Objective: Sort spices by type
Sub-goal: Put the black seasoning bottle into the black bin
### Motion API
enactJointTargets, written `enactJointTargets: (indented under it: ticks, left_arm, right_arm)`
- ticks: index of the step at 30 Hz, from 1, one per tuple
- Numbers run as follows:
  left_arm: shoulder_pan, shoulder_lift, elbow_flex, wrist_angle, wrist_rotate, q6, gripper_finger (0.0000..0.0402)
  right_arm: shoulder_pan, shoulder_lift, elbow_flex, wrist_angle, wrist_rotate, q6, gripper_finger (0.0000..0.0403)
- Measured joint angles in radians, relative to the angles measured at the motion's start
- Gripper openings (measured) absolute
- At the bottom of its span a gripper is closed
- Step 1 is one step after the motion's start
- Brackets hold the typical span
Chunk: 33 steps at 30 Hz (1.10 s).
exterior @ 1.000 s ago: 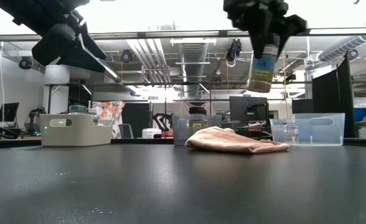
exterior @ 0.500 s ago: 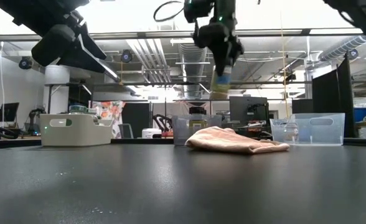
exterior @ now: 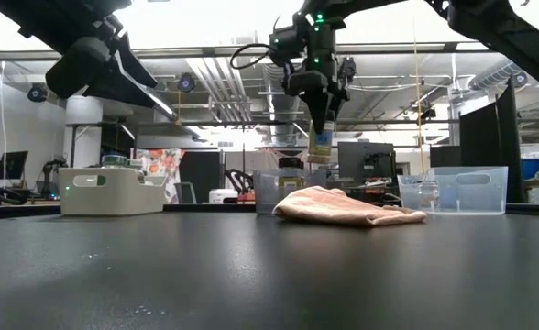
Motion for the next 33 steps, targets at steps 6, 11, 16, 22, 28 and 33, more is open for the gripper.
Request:
enactJointTargets:
  ticks: [6,11,16,22,28,33]
  left_arm:
    - [0.0,0.0,0.0,0.0,-0.013,0.001,0.032]
    - [0.0,0.0,0.0,0.0,-0.013,0.001,0.032]
    - [0.0,0.0,0.0,0.0,-0.014,0.001,0.032]
    - [0.0,0.0,0.0,0.0,-0.016,0.001,0.032]
    - [0.0,0.0,0.0,0.0,-0.016,0.001,0.032]
    - [0.0,0.0,0.0,0.0,-0.016,0.001,0.032]
  right_arm:
    - [-0.012,0.0,0.0,0.037,0.0,-0.017,0.0194]
    - [-0.012,0.0,0.0,0.072,0.0,-0.024,0.0194]
    - [-0.013,0.0,0.0,0.085,0.0,-0.025,0.0194]
    - [-0.013,0.0,-0.005,0.1,0.0,-0.025,0.0194]
    - [-0.014,0.0,-0.022,0.121,-0.001,-0.028,0.0194]
    - [-0.016,0.0,-0.053,0.143,-0.001,-0.027,0.0194]
